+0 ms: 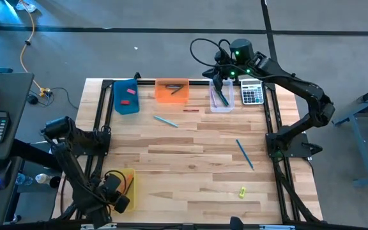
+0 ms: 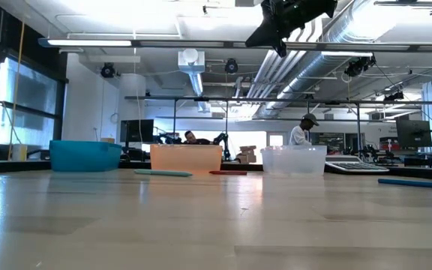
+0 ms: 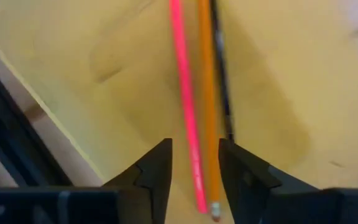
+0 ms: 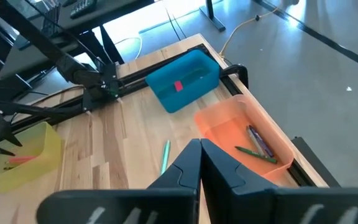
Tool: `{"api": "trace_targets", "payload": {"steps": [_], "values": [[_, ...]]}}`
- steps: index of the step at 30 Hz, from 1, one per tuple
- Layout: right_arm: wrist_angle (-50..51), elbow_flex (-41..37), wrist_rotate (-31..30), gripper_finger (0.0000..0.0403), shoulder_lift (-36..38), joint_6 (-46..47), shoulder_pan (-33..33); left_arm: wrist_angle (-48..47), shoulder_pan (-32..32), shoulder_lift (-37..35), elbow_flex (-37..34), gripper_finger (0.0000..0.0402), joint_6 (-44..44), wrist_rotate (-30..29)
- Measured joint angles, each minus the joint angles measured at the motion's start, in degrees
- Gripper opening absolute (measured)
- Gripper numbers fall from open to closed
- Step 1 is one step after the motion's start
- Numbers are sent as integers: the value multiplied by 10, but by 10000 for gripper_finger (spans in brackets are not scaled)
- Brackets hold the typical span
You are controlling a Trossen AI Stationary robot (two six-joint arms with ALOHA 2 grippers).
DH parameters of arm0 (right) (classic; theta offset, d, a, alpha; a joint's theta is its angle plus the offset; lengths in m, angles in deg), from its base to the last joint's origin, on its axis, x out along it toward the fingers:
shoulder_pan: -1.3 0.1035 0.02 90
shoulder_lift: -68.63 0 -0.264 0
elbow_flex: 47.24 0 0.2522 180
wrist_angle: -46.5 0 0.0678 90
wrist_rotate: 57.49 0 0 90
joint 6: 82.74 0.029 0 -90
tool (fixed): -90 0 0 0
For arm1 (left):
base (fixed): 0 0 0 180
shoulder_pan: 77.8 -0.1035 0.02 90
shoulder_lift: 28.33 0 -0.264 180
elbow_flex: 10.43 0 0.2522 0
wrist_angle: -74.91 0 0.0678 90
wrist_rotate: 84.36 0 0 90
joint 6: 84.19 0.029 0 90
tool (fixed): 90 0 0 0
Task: Sort crayons/erasers/pens/pencils in bins
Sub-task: Put the light blue pen into the transparent bin
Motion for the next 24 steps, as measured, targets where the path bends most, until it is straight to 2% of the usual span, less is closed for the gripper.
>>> {"api": "trace_targets", "payload": {"steps": [4,7,14,17,19,24], "values": [[0,0,-18,0,0,-8,0,-4,12,-46,0,131,22,-64],[0,0,-34,0,0,-23,0,-5,13,-94,0,125,76,-119],[1,0,-45,0,0,-69,20,-53,-26,-225,-2,52,257,-261],[1,0,-53,0,-7,-80,42,-63,-53,-282,-28,12,320,-285],[-5,-2,-55,0,-14,-81,59,-60,-68,-324,-54,5,351,-304],[-153,-82,-54,0,-14,-19,98,-10,-109,-439,-136,1,446,-358]]}}
